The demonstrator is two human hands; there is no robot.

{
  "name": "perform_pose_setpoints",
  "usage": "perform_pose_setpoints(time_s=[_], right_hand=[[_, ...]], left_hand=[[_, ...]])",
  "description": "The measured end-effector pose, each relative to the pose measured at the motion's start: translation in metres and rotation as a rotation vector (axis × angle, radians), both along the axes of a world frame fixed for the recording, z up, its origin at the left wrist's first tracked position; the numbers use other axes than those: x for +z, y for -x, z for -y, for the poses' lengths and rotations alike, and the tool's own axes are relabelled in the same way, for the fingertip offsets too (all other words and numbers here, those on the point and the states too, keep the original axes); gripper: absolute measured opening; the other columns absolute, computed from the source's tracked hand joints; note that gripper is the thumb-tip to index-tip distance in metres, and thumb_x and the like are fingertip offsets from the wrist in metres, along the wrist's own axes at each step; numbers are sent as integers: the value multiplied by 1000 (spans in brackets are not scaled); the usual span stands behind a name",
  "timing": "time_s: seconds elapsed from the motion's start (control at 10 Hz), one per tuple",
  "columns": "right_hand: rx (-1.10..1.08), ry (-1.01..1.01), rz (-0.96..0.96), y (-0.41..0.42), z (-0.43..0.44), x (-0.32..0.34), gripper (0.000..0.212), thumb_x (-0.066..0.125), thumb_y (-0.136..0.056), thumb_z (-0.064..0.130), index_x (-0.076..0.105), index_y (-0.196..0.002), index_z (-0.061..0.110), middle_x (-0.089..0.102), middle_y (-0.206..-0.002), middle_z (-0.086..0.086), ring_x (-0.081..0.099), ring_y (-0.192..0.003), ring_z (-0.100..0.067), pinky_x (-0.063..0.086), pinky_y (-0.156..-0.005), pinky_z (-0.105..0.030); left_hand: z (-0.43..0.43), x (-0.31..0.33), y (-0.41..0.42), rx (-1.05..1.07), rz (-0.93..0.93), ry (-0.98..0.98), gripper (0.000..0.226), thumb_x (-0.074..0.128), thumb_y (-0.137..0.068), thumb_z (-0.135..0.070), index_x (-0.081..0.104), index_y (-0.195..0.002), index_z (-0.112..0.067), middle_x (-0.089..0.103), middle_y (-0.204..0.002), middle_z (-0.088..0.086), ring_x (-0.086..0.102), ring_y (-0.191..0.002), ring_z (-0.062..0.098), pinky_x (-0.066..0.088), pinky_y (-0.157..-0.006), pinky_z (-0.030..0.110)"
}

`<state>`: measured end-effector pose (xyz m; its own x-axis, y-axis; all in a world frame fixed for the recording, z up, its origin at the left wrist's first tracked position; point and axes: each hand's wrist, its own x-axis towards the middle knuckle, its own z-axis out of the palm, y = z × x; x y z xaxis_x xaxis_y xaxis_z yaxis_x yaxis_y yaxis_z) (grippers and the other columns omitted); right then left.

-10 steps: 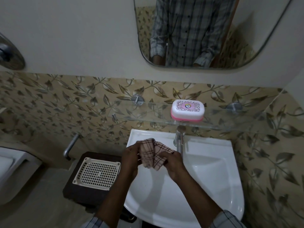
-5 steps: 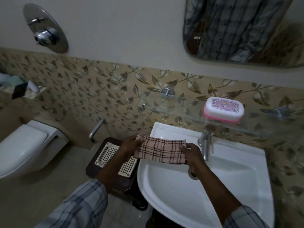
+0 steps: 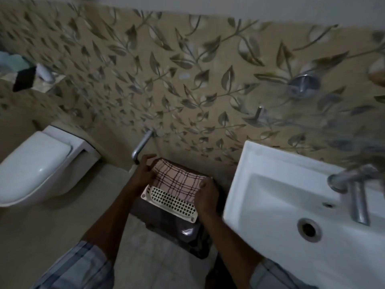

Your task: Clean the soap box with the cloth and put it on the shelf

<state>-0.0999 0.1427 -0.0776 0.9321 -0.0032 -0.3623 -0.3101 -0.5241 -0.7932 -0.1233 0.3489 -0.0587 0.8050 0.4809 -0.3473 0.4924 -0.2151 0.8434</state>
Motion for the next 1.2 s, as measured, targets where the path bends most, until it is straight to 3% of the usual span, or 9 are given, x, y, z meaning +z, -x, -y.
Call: perform_pose_setpoints(time_s=[0.1,0.3,0.5,0.6,0.7,0.8,0.9,1.0,1.2], right_hand=[[-50,12,-143,6,-31,-74,24,50,-89,-9,72,-98,-4,72,-105,-19,66,-103,-31,50,-86,-27],[-160,-9,-241,4,-53,-147,35,51,-77,-19,70,-103,-8,67,-114,-27,63,-109,-38,52,-95,-42],[124,260,-120,6,-62,-168,37,56,-85,-2,63,-121,7,50,-138,-19,49,-129,-32,37,-111,-35],[260,435,80,13,-64,-163,34,61,-88,10,60,-122,3,51,-138,-24,50,-130,-37,37,-113,-38],[524,521,156,22,-63,-171,47,42,-97,5,38,-143,-3,18,-158,-29,0,-148,-47,13,-124,-41],[700,558,52,22,-58,-182,59,33,-101,7,7,-152,-6,0,-161,-28,-19,-144,-47,-1,-124,-42],[693,568,7,23,-56,-187,68,42,-99,9,3,-149,-13,-1,-160,-33,-6,-150,-42,-1,-124,-42],[617,426,-60,17,-58,-185,70,46,-99,12,3,-151,-10,0,-161,-30,-2,-151,-39,3,-124,-43],[660,353,53,22,-56,-150,69,43,-100,13,2,-154,-2,-14,-162,-20,-19,-150,-32,-5,-122,-41]], left_hand=[[-18,-70,4,-32,-40,-104,27,43,-91,18,66,-95,4,69,-101,30,64,-87,34,52,-75,45],[-11,-152,4,-56,-53,-303,35,46,-88,20,67,-115,12,65,-114,29,65,-101,37,51,-91,41],[-17,-209,0,-83,-82,-452,40,53,-98,-23,55,-132,-1,60,-120,5,64,-96,-4,54,-88,21],[-11,-214,4,-58,-62,-599,37,45,-95,-27,60,-123,-8,63,-121,12,60,-109,24,55,-92,44],[11,-229,17,-403,-32,-743,40,42,-85,-15,71,-104,5,67,-107,32,63,-102,47,59,-78,60],[8,-236,18,-544,-131,-634,49,44,-91,-19,63,-124,12,56,-128,43,52,-121,61,45,-95,69],[4,-250,26,-495,-189,-609,61,46,-101,-41,34,-154,-12,20,-164,18,11,-153,36,11,-122,48],[3,-234,17,-396,-147,-449,68,42,-96,-60,34,-154,-25,21,-166,-1,13,-154,19,12,-123,39],[20,-194,21,-395,-223,-678,55,38,-104,-20,25,-155,-5,14,-165,21,10,-154,33,9,-125,45]])
